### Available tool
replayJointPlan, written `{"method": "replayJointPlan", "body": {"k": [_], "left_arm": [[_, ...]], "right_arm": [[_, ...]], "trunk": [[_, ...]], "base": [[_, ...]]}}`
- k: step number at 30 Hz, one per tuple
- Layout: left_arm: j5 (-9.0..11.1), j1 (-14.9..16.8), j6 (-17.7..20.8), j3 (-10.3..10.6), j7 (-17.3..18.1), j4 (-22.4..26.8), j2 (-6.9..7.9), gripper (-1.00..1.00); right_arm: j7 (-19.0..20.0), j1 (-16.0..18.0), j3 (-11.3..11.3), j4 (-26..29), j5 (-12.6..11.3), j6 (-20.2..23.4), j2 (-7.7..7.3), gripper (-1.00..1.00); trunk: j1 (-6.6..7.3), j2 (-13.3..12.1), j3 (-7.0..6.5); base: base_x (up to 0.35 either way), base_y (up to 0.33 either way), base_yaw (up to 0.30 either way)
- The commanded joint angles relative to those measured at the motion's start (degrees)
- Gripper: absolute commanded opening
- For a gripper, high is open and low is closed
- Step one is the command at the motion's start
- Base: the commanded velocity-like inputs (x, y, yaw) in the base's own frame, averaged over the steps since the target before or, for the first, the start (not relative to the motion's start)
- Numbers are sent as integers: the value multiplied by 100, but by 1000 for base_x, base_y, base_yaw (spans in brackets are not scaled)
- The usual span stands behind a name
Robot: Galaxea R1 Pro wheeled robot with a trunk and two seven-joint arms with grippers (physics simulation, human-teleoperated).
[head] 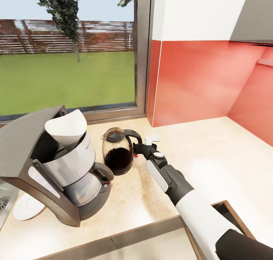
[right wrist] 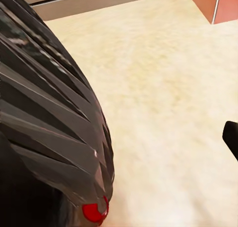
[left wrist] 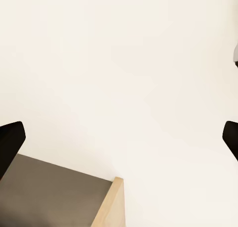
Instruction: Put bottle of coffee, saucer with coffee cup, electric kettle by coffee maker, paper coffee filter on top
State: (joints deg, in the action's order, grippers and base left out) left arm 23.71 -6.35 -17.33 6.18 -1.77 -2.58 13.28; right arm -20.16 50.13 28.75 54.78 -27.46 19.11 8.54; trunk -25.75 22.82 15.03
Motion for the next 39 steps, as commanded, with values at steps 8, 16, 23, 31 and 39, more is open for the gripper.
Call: {"method": "replayJointPlan", "body": {"k": [8,16,23,31,39], "left_arm": [[25,3,-24,50,-16,-6,-1,100],[24,3,-24,56,-16,-6,-1,100],[22,4,-24,58,-16,-6,-1,100],[27,4,-24,58,-16,-6,-1,100],[29,8,-24,58,-16,-1,-1,100]], "right_arm": [[-50,6,16,7,-49,14,-2,100],[-50,6,16,7,-48,13,-1,100],[-50,6,16,7,-47,13,-2,100],[-50,6,16,7,-48,13,-5,100],[-50,2,19,3,-49,13,-2,100]], "trunk": [[-3,10,9],[-3,10,9],[-3,10,9],[-3,10,9],[-3,10,9]], "base": [[0,0,0],[-2,-1,0],[-191,-105,0],[-275,-155,0],[-280,-169,0]]}}
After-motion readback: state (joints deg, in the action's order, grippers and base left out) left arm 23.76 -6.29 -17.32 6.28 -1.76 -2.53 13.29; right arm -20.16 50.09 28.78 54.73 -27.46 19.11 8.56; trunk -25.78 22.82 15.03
